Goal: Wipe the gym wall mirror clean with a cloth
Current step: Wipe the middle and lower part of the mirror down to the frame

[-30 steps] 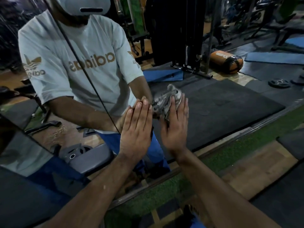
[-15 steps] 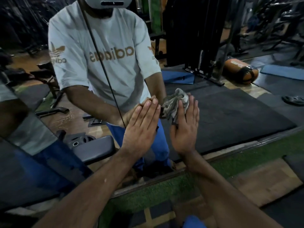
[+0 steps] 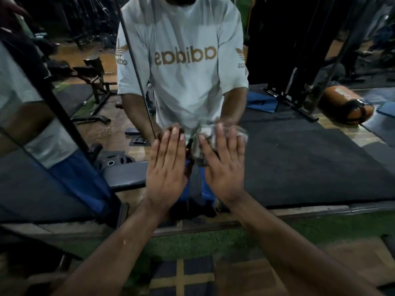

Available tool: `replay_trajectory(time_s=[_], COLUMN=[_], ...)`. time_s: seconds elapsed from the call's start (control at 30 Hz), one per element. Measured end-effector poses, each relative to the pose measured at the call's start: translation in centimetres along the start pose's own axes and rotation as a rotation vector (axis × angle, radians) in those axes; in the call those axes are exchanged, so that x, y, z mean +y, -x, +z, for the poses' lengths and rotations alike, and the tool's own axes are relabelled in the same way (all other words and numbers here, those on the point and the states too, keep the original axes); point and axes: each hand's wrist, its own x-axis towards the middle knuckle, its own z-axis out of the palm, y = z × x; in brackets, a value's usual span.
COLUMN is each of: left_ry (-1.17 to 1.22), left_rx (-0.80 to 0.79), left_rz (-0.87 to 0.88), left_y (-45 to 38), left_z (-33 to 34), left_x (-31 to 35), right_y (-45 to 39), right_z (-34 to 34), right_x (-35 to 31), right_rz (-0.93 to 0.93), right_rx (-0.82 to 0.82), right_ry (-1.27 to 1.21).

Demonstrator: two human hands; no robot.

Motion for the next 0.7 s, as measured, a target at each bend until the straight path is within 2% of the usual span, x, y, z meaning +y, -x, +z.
replay_trajectory(time_s=[0.07,0.13,0.2,0.27,0.33,0.5,0.6,0.7], left_ry=[0.012,-0.001,-0.026,-0.038,-0.014,-0.024,0.019,0.070], left_rx=[-0.016,-0.023,-0.006,0.025,0.031,-0.054,-0.041,0.013], left_rz=[0.008,0.027,0.028,0.031,0.028,0.017,0.046,-0.025], left_y=[0.0,0.1,0.6,1.0,1.6,3.9,4.3,4.3], left_z=[-0.3,-0.5,-0.5,-0.6,-0.9,-1.8,-2.1,-2.3], left_x=[-0.6,-1.6,-3.3,-4.7,-6.2,-10.9,-12.0,-12.2], right_y=[0.3,-0.2,-0.9,-1.6,-1.4,2.1,-0.2,-2.2], right_z=[0.2,0.0,-0.1,0.7,2.2,4.8,4.7,5.1], right_x=[-0.2,0.2,-0.3,-2.6,-5.9,-9.6,-10.2,-12.2], right_rz=[-0.133,-0.163,-0.059,0.149,0.249,0.019,0.125,0.237], right_rx=[-0.038,-0.029,0.031,0.117,0.121,-0.041,0.072,0.153], right_ry=[0.027,0.038,0.012,-0.052,-0.074,0.029,0.007,-0.026])
